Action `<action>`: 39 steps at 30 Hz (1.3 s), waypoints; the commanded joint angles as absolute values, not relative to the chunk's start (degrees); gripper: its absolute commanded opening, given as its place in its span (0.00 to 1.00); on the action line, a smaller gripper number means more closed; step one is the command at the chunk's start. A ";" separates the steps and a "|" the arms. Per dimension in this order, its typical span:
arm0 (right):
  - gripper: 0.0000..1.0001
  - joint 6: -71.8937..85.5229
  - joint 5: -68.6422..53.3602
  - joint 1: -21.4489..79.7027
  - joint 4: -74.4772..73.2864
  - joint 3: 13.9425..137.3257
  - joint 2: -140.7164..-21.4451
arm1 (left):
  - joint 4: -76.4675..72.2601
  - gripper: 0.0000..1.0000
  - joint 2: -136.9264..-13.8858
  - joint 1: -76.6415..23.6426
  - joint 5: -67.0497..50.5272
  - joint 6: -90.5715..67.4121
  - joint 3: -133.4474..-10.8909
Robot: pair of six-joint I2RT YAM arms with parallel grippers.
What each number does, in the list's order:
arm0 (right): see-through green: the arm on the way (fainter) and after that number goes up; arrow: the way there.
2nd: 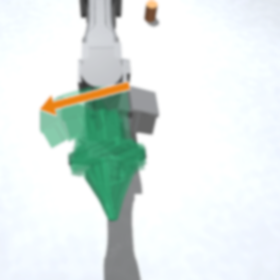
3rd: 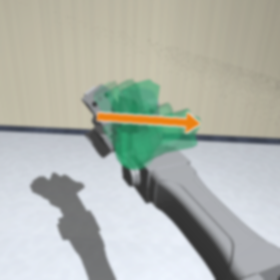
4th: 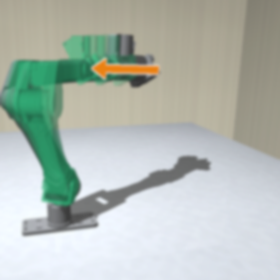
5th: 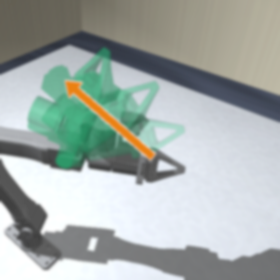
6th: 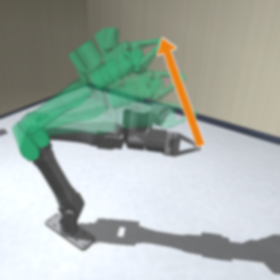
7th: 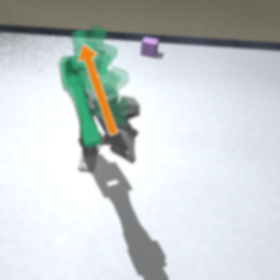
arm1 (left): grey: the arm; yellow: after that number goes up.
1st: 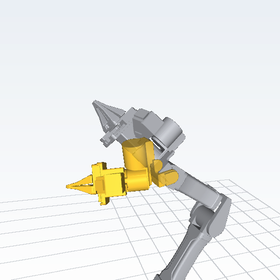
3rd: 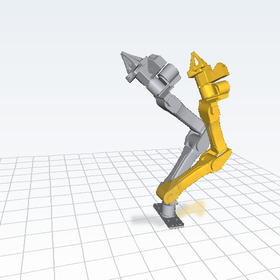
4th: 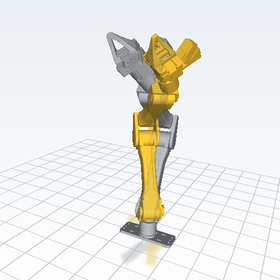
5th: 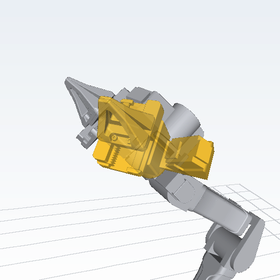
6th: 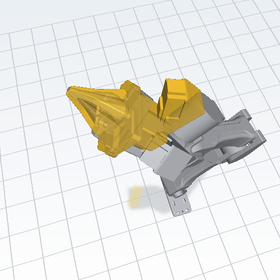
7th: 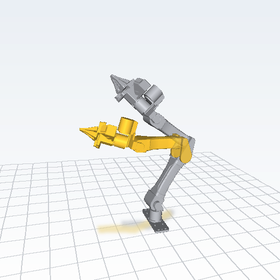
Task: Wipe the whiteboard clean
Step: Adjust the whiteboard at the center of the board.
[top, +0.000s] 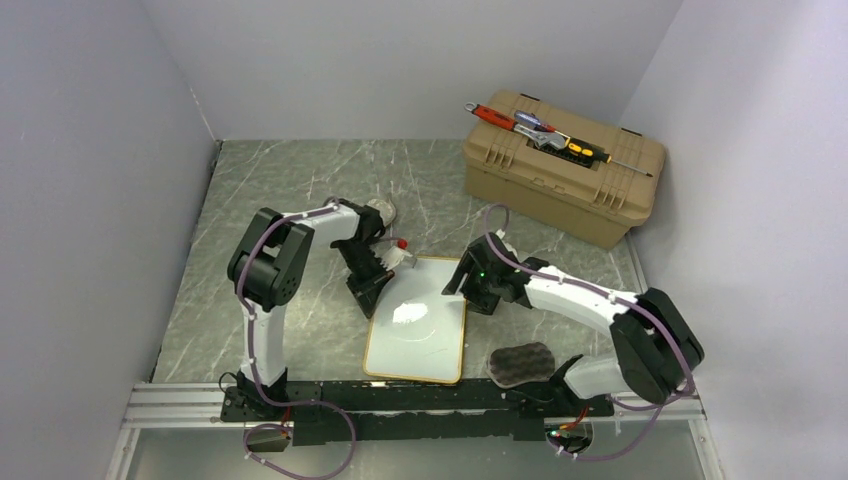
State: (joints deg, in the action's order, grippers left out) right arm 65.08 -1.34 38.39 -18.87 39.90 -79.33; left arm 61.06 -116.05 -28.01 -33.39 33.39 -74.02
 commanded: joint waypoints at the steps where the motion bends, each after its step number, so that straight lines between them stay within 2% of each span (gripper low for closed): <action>1: 0.69 68.53 -5.93 39.55 -12.91 41.70 -73.49 | 50.96 0.04 -119.71 -30.70 -38.66 34.27 -74.58; 24: 0.68 72.42 -2.63 39.46 -17.72 34.82 -63.36 | 52.26 0.04 -125.08 -34.22 -40.24 33.05 -86.30; 39: 0.68 72.51 -4.30 39.55 -18.81 38.13 -60.68 | 51.55 0.04 -125.37 -35.24 -39.90 32.44 -84.81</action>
State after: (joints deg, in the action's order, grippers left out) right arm 69.43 0.91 38.48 -26.22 33.71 -63.02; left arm 65.52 -123.28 -32.38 -34.72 31.94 -85.30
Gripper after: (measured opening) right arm 0.682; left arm 0.049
